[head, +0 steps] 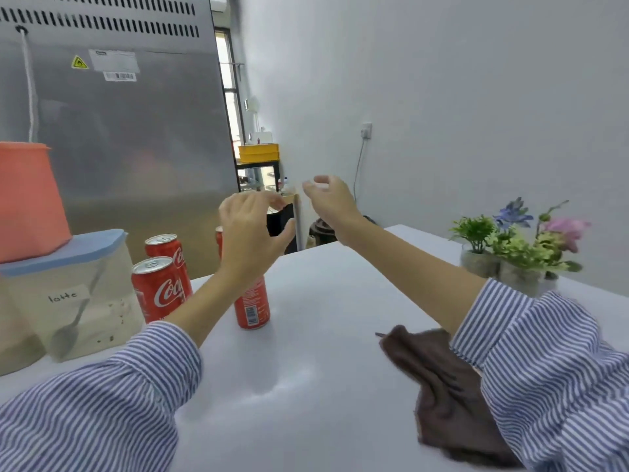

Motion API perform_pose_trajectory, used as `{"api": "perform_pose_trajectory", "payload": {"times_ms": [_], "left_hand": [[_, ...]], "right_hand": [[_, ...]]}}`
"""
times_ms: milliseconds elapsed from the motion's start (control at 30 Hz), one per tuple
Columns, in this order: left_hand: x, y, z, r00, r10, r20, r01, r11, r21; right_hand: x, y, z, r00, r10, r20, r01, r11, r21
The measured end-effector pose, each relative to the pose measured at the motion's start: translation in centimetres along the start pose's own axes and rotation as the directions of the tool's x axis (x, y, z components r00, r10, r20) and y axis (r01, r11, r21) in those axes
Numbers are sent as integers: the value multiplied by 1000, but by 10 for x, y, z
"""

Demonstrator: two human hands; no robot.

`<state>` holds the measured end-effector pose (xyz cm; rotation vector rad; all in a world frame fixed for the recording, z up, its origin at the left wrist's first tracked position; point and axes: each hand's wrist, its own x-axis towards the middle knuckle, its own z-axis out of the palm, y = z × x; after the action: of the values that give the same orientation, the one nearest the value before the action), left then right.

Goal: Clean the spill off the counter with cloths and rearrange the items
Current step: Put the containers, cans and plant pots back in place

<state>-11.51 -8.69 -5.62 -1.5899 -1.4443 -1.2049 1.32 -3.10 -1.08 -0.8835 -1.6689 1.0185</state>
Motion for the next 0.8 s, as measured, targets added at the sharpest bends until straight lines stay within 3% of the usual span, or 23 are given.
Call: {"api": "perform_pose_trajectory", "payload": {"times_ms": [133,233,300,367,467,633,700,800], "left_hand": [[11,51,15,986,108,127,-90,986,-137],[5,97,39,948,50,315,32,968,-247],[-1,127,56,853,-28,521,224,922,-316],[-3,151,75,699,-64,713,404,857,-319],[3,178,107,506,-45,861,555,782,-285],[10,208,169,362,-67,930,663,720,-206],[9,219,191,307,-83,948,701,693,-166],[5,229,221,278,-100,955,786,596,-167]], "right_hand": [[-43,10,-55,980,-101,-169,84,991,-105],[-77,31,-103,929,-154,-337,96,978,-183],[-93,51,-137,878,-153,-453,49,971,-232],[-102,73,-171,819,-96,-566,-40,974,-223],[-107,104,-215,743,53,-668,-201,968,-147],[-93,149,-250,721,215,-659,-378,919,-114],[-82,163,-255,749,249,-614,-383,919,-94],[-67,178,-256,761,229,-606,-357,929,-97]]}}
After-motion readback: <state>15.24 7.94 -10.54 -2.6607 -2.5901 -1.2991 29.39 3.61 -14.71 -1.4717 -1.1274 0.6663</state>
